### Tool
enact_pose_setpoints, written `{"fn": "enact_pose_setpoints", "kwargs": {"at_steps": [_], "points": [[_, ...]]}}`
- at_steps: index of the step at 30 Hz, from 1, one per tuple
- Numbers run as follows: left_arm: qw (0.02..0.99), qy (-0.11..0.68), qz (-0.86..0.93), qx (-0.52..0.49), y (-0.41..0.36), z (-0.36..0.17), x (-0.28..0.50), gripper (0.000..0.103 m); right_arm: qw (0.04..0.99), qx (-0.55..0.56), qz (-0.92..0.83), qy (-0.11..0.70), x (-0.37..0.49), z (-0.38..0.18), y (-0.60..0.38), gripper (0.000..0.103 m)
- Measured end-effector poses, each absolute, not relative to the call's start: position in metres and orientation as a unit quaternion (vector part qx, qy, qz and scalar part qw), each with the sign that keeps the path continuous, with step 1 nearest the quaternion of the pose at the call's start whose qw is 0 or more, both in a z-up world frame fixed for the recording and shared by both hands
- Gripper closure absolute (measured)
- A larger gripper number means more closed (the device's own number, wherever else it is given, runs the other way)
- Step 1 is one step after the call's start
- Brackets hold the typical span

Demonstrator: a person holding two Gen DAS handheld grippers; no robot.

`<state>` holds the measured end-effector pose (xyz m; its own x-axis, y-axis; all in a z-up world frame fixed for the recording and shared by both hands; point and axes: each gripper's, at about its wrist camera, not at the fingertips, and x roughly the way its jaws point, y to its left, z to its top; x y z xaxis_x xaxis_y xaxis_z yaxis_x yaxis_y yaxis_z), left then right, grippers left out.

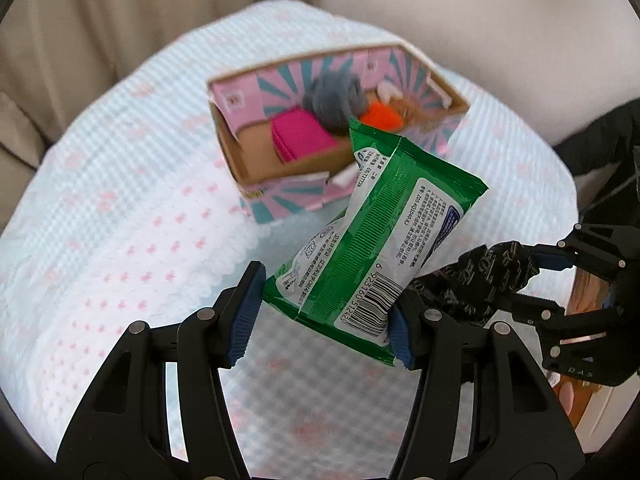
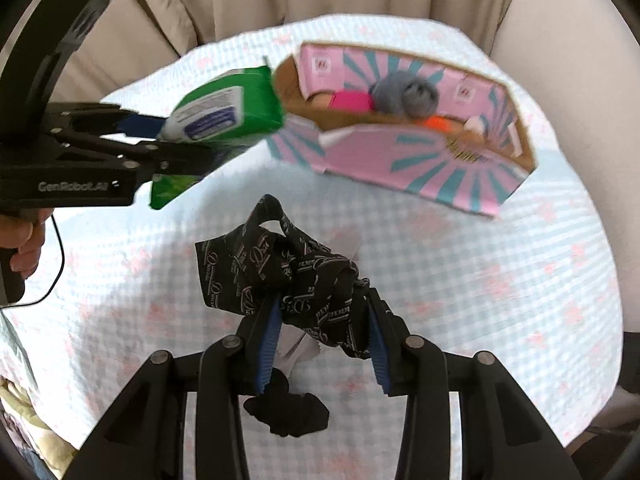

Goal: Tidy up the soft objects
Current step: 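Grasp the green wipes pack with the left gripper while the right gripper grasps the black patterned cloth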

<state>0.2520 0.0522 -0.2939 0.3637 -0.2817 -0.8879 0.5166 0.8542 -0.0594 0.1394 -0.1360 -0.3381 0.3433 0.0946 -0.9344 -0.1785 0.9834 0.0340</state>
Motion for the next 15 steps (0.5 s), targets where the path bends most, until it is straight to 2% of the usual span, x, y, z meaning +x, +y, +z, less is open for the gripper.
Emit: {"fn": "enact_pose_setpoints", "kwargs": {"at_steps": [15], "points": [[0.867, 0.461, -0.180, 0.059, 0.046, -0.168, 0.224, 0.050, 0.869, -0.001, 0.055, 0.491, 0.131, -0.196, -0.159, 0.066]]}}
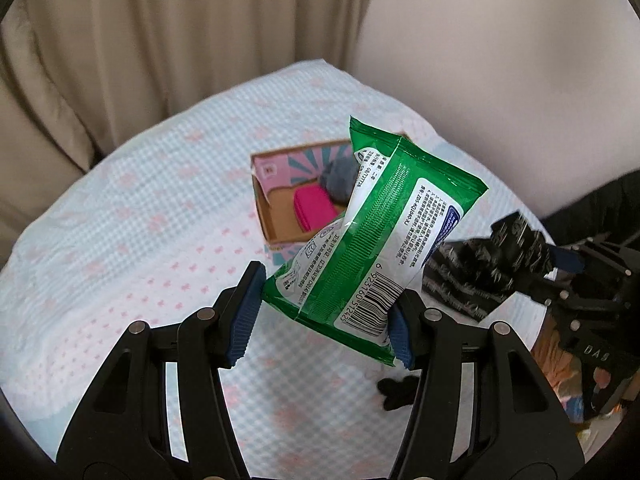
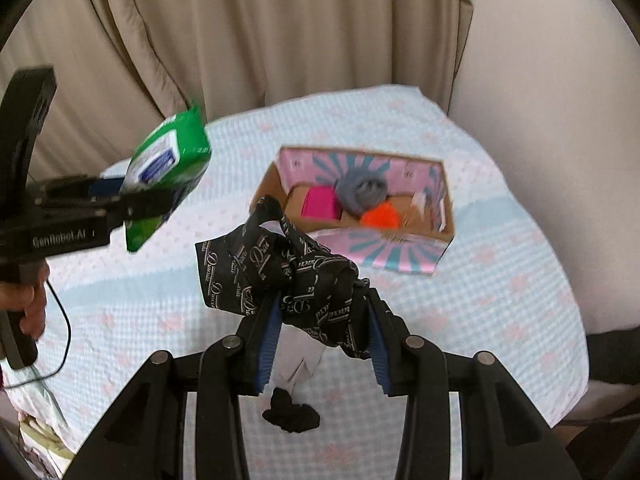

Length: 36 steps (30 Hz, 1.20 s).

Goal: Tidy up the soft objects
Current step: 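Grasp the green wipes pack with the left gripper while the right gripper grasps the black patterned cloth, then carry the wipes pack and black cloth into the box and open both grippers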

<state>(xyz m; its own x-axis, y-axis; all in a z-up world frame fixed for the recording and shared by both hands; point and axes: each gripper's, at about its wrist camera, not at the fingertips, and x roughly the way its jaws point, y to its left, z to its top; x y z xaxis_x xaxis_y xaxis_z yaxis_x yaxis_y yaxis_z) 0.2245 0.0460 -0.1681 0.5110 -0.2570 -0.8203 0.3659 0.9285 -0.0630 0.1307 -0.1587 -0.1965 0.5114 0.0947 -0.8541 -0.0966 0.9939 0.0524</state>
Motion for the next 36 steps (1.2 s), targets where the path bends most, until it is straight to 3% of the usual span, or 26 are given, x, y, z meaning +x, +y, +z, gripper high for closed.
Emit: {"fn": "enact_pose_setpoints", "kwargs": {"at_steps": [7, 14, 23, 36], "points": [[0.884, 0.448, -0.134, 0.024, 0.028, -0.130, 0.235, 0.050, 0.883, 0.007, 0.075, 0.463, 0.165, -0.148, -0.191, 0.066], [0.884, 0.460, -0.082, -0.006, -0.004, -0.132, 0.278, 0.050, 0.876, 0.004, 0.106, 0.470, 0.220, -0.140, -0.225, 0.066], [0.859, 0.509, -0.034, -0.035, -0.040, -0.198, 0.364, 0.050, 0.853, 0.005, 0.135, 0.504, 0.305, -0.183, -0.264, 0.066], [0.803, 0.592, 0.037, -0.053, -0.043, -0.316, 0.445, 0.050, 0.813, 0.045, 0.137, 0.564, 0.401, -0.290, -0.284, 0.066]]}}
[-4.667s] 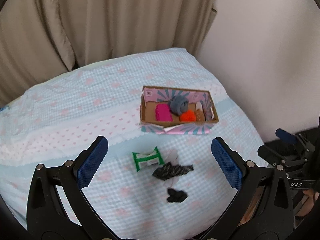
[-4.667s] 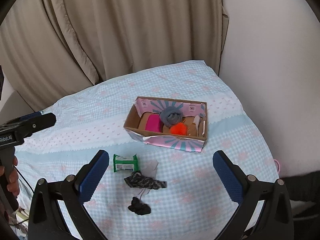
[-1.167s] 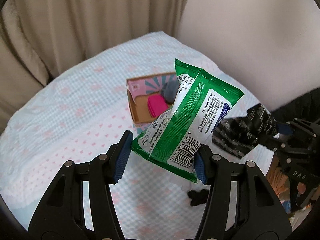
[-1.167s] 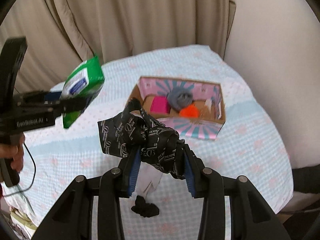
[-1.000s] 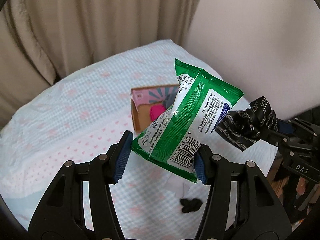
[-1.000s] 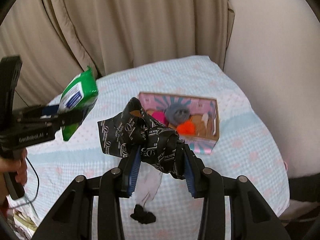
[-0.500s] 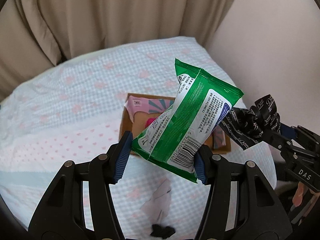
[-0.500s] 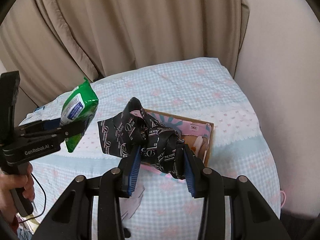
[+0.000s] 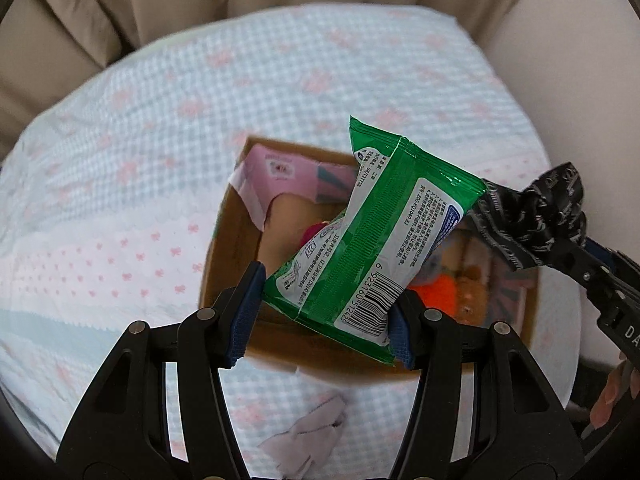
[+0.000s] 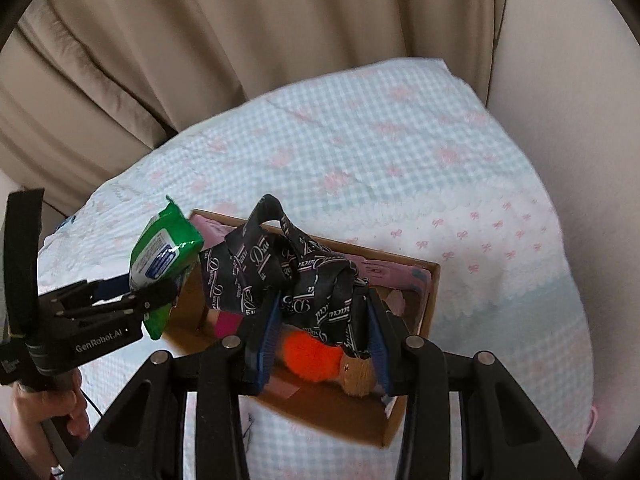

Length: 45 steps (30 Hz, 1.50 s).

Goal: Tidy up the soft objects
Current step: 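Carry the wipes pack and black cloth into the box and open both grippers, then withdraw both tools from the box toward the grey cloth and black scrunchie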

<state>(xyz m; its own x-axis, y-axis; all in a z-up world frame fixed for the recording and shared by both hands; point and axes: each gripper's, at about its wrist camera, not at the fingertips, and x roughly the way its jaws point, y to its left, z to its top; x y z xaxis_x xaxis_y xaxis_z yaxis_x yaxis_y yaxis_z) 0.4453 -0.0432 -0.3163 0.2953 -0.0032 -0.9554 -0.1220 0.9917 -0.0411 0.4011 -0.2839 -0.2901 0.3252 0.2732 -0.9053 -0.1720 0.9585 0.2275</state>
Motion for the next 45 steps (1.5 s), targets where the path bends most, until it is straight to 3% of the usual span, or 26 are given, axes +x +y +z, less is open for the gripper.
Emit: {"fn": "enact_pose_setpoints", "kwargs": {"at_steps": [7, 14, 15, 16, 17, 18, 19, 20, 22, 33, 45], "points": [[0.780, 0.621, 0.060, -0.057, -0.041, -0.367, 0.473, 0.050, 0.795, 0.055, 0.136, 0.589, 0.412, -0.336, -0.293, 0.066], [0.775, 0.627, 0.061, -0.046, -0.047, -0.382, 0.481, 0.050, 0.785, 0.061, 0.143, 0.600, 0.408, -0.359, -0.296, 0.066], [0.775, 0.628, 0.064, -0.039, -0.048, -0.382, 0.481, 0.046, 0.785, 0.061, 0.148, 0.598, 0.408, -0.359, -0.295, 0.066], [0.774, 0.629, 0.065, -0.033, -0.049, -0.381, 0.482, 0.043, 0.786, 0.061, 0.160, 0.594, 0.406, -0.358, -0.293, 0.063], [0.774, 0.629, 0.065, -0.030, -0.048, -0.380, 0.483, 0.026, 0.785, 0.060, 0.171, 0.593, 0.405, -0.358, -0.290, 0.059], [0.776, 0.627, 0.063, -0.030, -0.048, -0.378, 0.482, 0.000, 0.784, 0.055, 0.178, 0.592, 0.403, -0.357, -0.287, 0.056], [0.782, 0.619, 0.061, -0.033, -0.047, -0.374, 0.482, 0.000, 0.784, 0.044, 0.182, 0.591, 0.400, -0.356, -0.284, 0.043], [0.786, 0.615, 0.062, -0.033, -0.046, -0.371, 0.481, 0.000, 0.784, 0.035, 0.188, 0.590, 0.397, -0.356, -0.281, 0.023], [0.786, 0.614, 0.064, -0.031, -0.045, -0.370, 0.480, 0.000, 0.780, 0.017, 0.199, 0.592, 0.389, -0.356, -0.276, 0.000], [0.787, 0.614, 0.047, -0.035, -0.049, -0.354, 0.465, 0.000, 0.789, 0.023, 0.172, 0.589, 0.373, -0.350, -0.282, 0.000], [0.818, 0.573, 0.040, -0.024, -0.052, -0.274, 0.426, 0.000, 0.833, 0.039, 0.141, 0.533, 0.360, -0.277, -0.290, 0.000]]}}
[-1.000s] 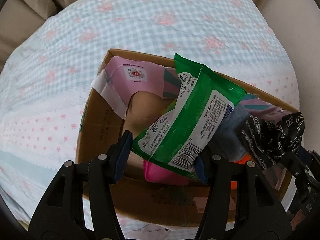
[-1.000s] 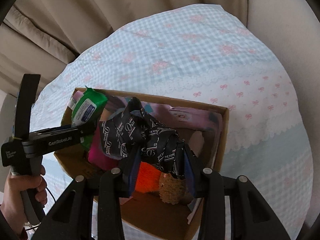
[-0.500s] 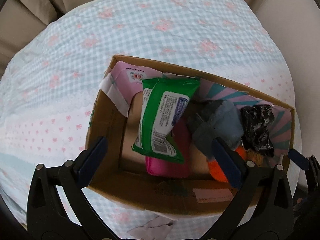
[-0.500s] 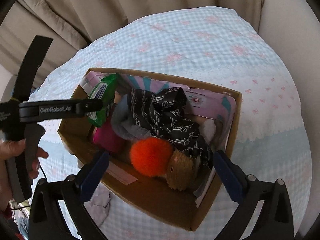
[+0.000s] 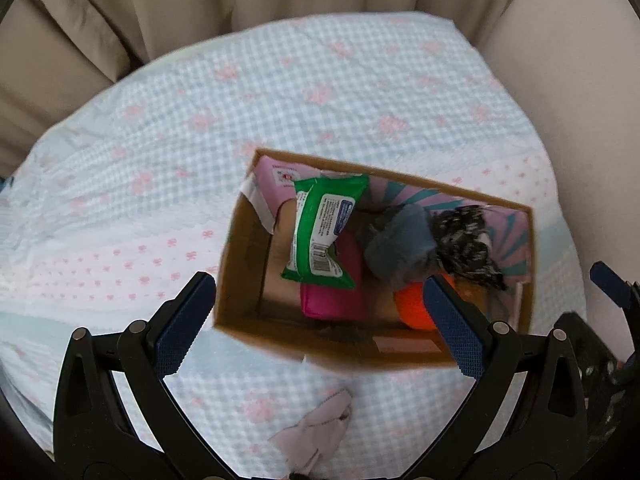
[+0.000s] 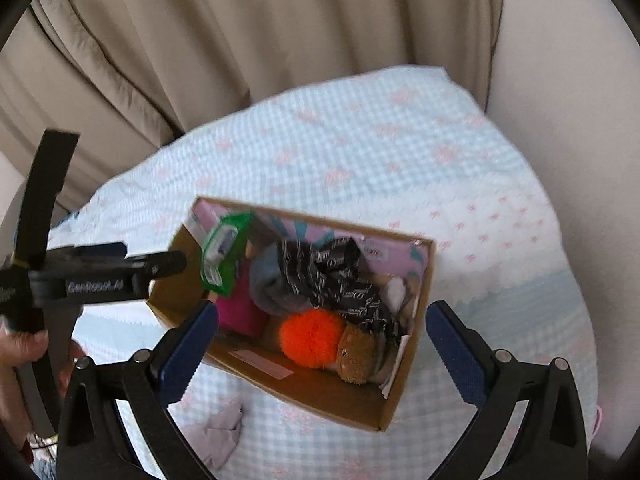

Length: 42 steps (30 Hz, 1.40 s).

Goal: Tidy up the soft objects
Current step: 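Withdraw both tools from the box toward the grey cloth and black scrunchie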

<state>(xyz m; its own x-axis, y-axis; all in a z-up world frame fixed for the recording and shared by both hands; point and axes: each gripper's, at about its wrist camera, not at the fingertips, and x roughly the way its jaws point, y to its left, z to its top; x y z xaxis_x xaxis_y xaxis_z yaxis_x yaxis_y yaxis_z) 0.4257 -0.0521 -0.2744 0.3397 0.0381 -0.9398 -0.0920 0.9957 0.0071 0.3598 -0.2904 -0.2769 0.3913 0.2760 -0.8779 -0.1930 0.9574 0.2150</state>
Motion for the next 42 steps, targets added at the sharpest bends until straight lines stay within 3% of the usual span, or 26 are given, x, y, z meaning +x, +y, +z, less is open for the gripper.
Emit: {"fn": "enact_pose_setpoints", "kwargs": {"at_steps": [13, 25, 35, 42], "points": [[0.857, 0.515, 0.007, -0.020, -0.054, -0.166, 0.329, 0.000, 0.866, 0.027, 0.094, 0.491, 0.291, -0.166, -0.277, 0.000], [0.884, 0.464, -0.058, 0.025, -0.019, -0.106, 0.228, 0.000, 0.891, -0.007, 0.037, 0.453, 0.184, -0.101, -0.223, 0.000], [0.887, 0.448, -0.111, 0.032, 0.022, -0.099, 0.188, 0.000, 0.904, 0.013, 0.001, 0.426, 0.114, -0.092, -0.170, 0.000], [0.873, 0.464, -0.142, 0.040, 0.035, -0.138, 0.187, 0.000, 0.900, 0.014, -0.018, 0.435, 0.090, -0.123, -0.146, 0.000]]}}
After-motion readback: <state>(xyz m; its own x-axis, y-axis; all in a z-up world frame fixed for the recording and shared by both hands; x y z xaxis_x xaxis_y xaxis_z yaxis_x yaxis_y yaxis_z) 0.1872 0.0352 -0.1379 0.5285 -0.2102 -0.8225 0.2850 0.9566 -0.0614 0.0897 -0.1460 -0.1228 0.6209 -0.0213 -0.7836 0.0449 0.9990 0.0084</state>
